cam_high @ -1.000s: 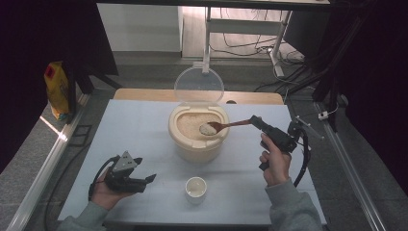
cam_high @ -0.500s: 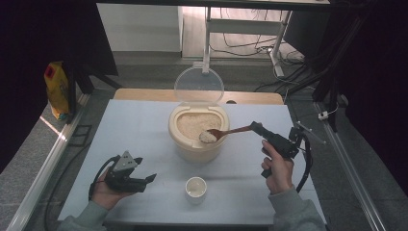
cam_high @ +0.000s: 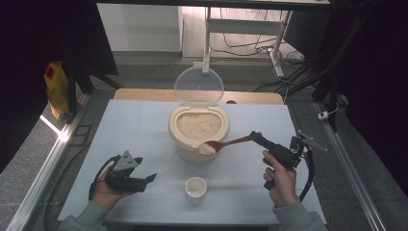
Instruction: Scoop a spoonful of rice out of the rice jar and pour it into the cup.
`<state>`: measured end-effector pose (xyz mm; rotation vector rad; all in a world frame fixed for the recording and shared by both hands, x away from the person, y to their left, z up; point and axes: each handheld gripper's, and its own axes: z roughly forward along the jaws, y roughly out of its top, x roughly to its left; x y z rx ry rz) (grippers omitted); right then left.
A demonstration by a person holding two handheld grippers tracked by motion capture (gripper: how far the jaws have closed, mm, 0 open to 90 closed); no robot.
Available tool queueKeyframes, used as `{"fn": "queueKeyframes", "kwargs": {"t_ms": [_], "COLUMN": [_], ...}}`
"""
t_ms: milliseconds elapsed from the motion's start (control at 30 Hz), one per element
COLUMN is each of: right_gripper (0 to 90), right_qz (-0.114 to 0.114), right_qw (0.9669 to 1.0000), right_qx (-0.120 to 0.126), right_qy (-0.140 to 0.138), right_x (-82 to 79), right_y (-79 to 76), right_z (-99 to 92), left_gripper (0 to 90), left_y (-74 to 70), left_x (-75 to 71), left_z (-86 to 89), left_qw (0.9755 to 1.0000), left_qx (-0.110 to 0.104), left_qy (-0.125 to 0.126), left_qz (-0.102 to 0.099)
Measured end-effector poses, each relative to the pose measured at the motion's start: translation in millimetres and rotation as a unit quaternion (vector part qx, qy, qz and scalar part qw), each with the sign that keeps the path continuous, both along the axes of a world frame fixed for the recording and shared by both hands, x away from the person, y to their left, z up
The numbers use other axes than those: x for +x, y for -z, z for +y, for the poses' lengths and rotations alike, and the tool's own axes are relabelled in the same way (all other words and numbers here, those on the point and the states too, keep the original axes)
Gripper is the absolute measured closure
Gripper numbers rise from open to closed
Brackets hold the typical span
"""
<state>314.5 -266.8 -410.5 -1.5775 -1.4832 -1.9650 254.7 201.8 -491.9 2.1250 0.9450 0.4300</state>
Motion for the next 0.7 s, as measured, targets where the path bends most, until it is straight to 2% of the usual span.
{"fn": "queueKeyframes", "kwargs": {"t_ms": [567,700], "right_gripper": [83.9,83.9], "right_qz": [0.018,0.018], "right_qw": [0.9989,0.9981], "right_qx": [-0.028,-0.043], "right_qy": [-0.033,-0.041], "right_x": [-15.0,-16.5], "right_y": [25.8,29.3], "right_z": [3.1,6.1], "left_gripper": [22.1,22.1], "left_y": [0.7,0.9], "left_x": [0.9,0.9], "left_z": [-0.8,-1.0], "left_qw": [1.0,1.0], "left_qx": [0.003,0.004], "left_qy": [0.0,0.001], "left_qz": [0.001,0.002]}}
